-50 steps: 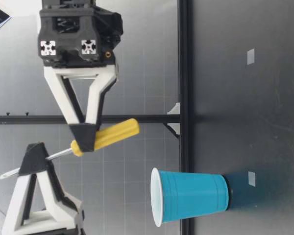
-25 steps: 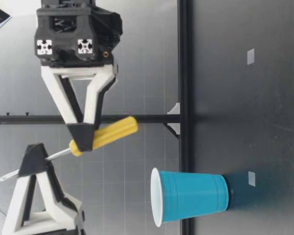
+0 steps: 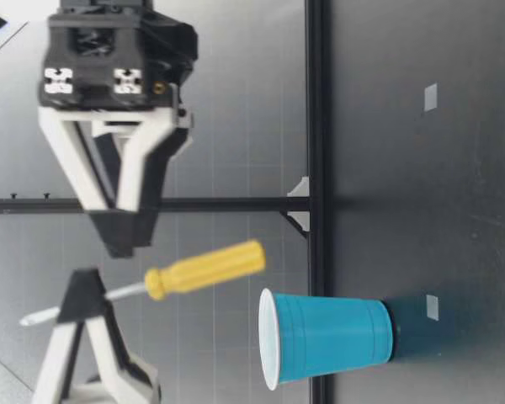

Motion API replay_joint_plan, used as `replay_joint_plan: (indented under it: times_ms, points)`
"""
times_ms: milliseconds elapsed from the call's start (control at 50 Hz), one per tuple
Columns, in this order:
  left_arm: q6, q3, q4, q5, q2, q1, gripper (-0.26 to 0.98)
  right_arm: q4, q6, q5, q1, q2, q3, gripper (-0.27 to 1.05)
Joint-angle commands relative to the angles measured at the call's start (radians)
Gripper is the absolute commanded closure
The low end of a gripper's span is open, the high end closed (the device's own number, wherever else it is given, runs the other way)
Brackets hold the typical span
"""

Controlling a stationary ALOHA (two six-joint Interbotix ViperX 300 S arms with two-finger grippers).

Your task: Pick up the screwdriver with the right arm, hand it over to the left arm then place it into the cup.

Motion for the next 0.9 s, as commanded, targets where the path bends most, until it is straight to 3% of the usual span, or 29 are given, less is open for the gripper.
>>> replay_joint_plan:
  times_ms: [0,140,320,520,720,880]
  points:
    - [0.018,0.012,-0.021,-0.005,-0.043,0.034,0.68,0.002,-0.002,-0.011,-0.006,-0.055,0.003,0.03]
    - [0.094,0.046,-0.055,0.0,-0.095,0.103,0.68,0.003,-0.002,-0.011,-0.006,-0.11,0.035,0.03]
    - [0.198,0.077,-0.095,0.005,-0.141,0.232,0.68,0.002,-0.002,-0.011,-0.006,-0.179,0.08,0.03]
    - [0.261,0.091,-0.106,0.005,-0.13,0.351,0.68,0.002,0.0,-0.011,-0.006,-0.224,0.107,0.03]
    - [0.265,0.095,-0.106,0.005,-0.072,0.434,0.68,0.002,0.0,-0.011,-0.005,-0.239,0.12,0.03]
    - [0.264,0.074,-0.106,0.005,0.003,0.468,0.68,0.003,0.002,-0.011,-0.006,-0.236,0.121,0.03]
